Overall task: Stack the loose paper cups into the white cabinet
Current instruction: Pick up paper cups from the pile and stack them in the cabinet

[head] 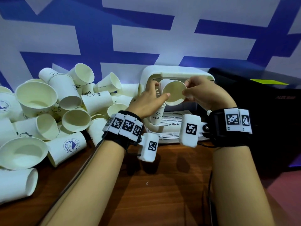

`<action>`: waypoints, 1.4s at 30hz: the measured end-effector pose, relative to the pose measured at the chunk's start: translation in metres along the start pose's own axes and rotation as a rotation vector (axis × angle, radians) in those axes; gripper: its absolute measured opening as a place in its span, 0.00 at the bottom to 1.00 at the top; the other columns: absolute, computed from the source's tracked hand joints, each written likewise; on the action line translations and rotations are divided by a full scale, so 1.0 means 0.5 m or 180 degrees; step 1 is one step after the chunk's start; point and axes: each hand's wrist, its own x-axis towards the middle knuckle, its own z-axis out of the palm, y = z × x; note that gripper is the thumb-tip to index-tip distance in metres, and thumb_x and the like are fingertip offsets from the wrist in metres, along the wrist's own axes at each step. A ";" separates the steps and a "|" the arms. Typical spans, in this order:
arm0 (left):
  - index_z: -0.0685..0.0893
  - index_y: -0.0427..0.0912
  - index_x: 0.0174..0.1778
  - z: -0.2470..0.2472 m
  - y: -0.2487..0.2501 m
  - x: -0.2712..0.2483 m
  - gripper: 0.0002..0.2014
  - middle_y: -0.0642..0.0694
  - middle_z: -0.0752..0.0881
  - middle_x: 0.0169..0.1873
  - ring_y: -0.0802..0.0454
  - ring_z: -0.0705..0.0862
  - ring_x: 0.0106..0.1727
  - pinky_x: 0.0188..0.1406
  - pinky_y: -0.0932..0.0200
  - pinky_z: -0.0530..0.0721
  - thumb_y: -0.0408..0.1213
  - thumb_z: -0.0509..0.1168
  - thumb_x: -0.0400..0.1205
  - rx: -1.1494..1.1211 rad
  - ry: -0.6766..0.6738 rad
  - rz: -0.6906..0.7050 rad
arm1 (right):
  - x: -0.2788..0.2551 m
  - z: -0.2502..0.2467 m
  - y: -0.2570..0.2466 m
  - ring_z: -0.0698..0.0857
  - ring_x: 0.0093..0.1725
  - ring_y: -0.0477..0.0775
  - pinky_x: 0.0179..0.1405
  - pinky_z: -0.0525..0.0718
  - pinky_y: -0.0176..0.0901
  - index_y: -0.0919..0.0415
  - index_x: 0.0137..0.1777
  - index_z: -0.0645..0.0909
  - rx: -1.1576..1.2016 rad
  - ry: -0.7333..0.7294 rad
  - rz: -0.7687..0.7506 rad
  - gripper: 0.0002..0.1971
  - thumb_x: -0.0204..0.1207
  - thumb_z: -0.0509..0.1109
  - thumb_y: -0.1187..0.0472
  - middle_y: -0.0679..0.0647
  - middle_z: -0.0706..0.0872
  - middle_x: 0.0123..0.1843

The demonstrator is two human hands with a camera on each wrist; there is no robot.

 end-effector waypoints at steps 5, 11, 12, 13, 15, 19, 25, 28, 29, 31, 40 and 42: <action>0.62 0.47 0.71 0.002 0.000 -0.003 0.24 0.51 0.69 0.63 0.52 0.73 0.62 0.70 0.47 0.71 0.55 0.56 0.85 -0.0042 0.0028 0.0144 | -0.001 -0.006 0.006 0.83 0.32 0.50 0.35 0.87 0.37 0.63 0.37 0.72 0.0242 -0.0206 -0.0045 0.15 0.76 0.61 0.82 0.58 0.78 0.35; 0.69 0.44 0.63 0.013 0.013 -0.004 0.18 0.47 0.73 0.63 0.49 0.67 0.68 0.61 0.55 0.67 0.53 0.54 0.85 0.0366 0.0397 0.0345 | -0.001 -0.022 0.013 0.83 0.39 0.55 0.40 0.88 0.41 0.63 0.36 0.71 0.0590 -0.0363 -0.0029 0.15 0.76 0.60 0.83 0.59 0.77 0.37; 0.69 0.44 0.64 0.013 0.015 -0.005 0.19 0.47 0.73 0.65 0.49 0.66 0.70 0.61 0.55 0.66 0.53 0.53 0.85 0.0383 0.0436 0.0373 | -0.001 -0.025 0.013 0.82 0.39 0.55 0.39 0.88 0.40 0.63 0.36 0.71 0.0635 -0.0398 -0.0034 0.16 0.76 0.60 0.83 0.59 0.77 0.37; 0.68 0.43 0.64 0.014 0.018 -0.006 0.19 0.47 0.73 0.66 0.50 0.65 0.70 0.61 0.55 0.65 0.53 0.53 0.85 0.0355 0.0457 0.0394 | -0.001 -0.028 0.014 0.82 0.39 0.55 0.37 0.88 0.39 0.62 0.36 0.71 0.0686 -0.0422 -0.0041 0.16 0.76 0.59 0.83 0.59 0.77 0.38; 0.68 0.44 0.65 0.016 0.021 -0.005 0.19 0.49 0.72 0.62 0.51 0.66 0.68 0.60 0.56 0.65 0.53 0.53 0.86 0.0208 0.0449 0.0388 | 0.001 -0.033 0.015 0.82 0.39 0.54 0.34 0.88 0.38 0.63 0.36 0.70 0.0813 -0.0443 -0.0061 0.16 0.76 0.59 0.83 0.59 0.77 0.38; 0.66 0.45 0.66 0.021 0.024 -0.004 0.19 0.47 0.72 0.60 0.52 0.70 0.59 0.57 0.55 0.67 0.54 0.52 0.86 0.0055 0.0406 0.0302 | 0.004 -0.032 0.017 0.86 0.37 0.53 0.35 0.89 0.40 0.64 0.36 0.72 0.0920 -0.0451 -0.0067 0.15 0.77 0.60 0.83 0.58 0.81 0.36; 0.73 0.40 0.63 0.015 0.025 0.003 0.26 0.44 0.79 0.62 0.47 0.77 0.61 0.59 0.53 0.74 0.61 0.52 0.84 -0.0101 0.0764 0.0309 | 0.002 -0.034 0.016 0.90 0.36 0.49 0.39 0.89 0.43 0.66 0.46 0.76 0.1368 -0.0581 0.0002 0.03 0.79 0.65 0.73 0.55 0.88 0.35; 0.76 0.42 0.60 0.012 0.023 0.008 0.35 0.44 0.82 0.60 0.45 0.79 0.61 0.63 0.43 0.77 0.71 0.47 0.79 -0.0050 0.0840 0.0167 | -0.005 -0.035 0.010 0.91 0.40 0.52 0.38 0.89 0.40 0.69 0.50 0.77 0.1579 -0.0606 0.0085 0.02 0.81 0.64 0.70 0.58 0.90 0.39; 0.76 0.42 0.59 0.011 0.023 0.008 0.36 0.44 0.82 0.60 0.45 0.79 0.61 0.63 0.42 0.77 0.73 0.46 0.78 -0.0032 0.0858 0.0164 | -0.007 -0.034 0.008 0.91 0.40 0.52 0.38 0.89 0.40 0.69 0.47 0.77 0.1615 -0.0599 0.0121 0.03 0.82 0.64 0.70 0.58 0.90 0.38; 0.77 0.43 0.58 0.011 0.023 0.007 0.38 0.44 0.83 0.59 0.44 0.79 0.60 0.62 0.41 0.78 0.74 0.44 0.76 0.0013 0.0898 0.0200 | -0.010 -0.032 0.006 0.92 0.40 0.52 0.37 0.89 0.40 0.68 0.44 0.77 0.1657 -0.0591 0.0173 0.06 0.82 0.64 0.69 0.58 0.91 0.37; 0.77 0.38 0.59 0.000 0.024 0.007 0.34 0.40 0.83 0.57 0.43 0.79 0.59 0.59 0.47 0.77 0.67 0.46 0.82 0.0069 0.0881 0.0264 | -0.010 -0.024 -0.002 0.92 0.42 0.54 0.40 0.89 0.40 0.69 0.45 0.77 0.1670 -0.0642 0.0174 0.05 0.82 0.63 0.70 0.62 0.89 0.44; 0.78 0.37 0.59 0.001 0.020 0.010 0.34 0.39 0.83 0.56 0.42 0.79 0.59 0.59 0.49 0.75 0.66 0.46 0.83 0.0101 0.0918 0.0229 | -0.010 -0.017 -0.002 0.92 0.41 0.54 0.38 0.89 0.38 0.73 0.49 0.79 0.1759 -0.0630 0.0265 0.07 0.84 0.62 0.68 0.64 0.88 0.46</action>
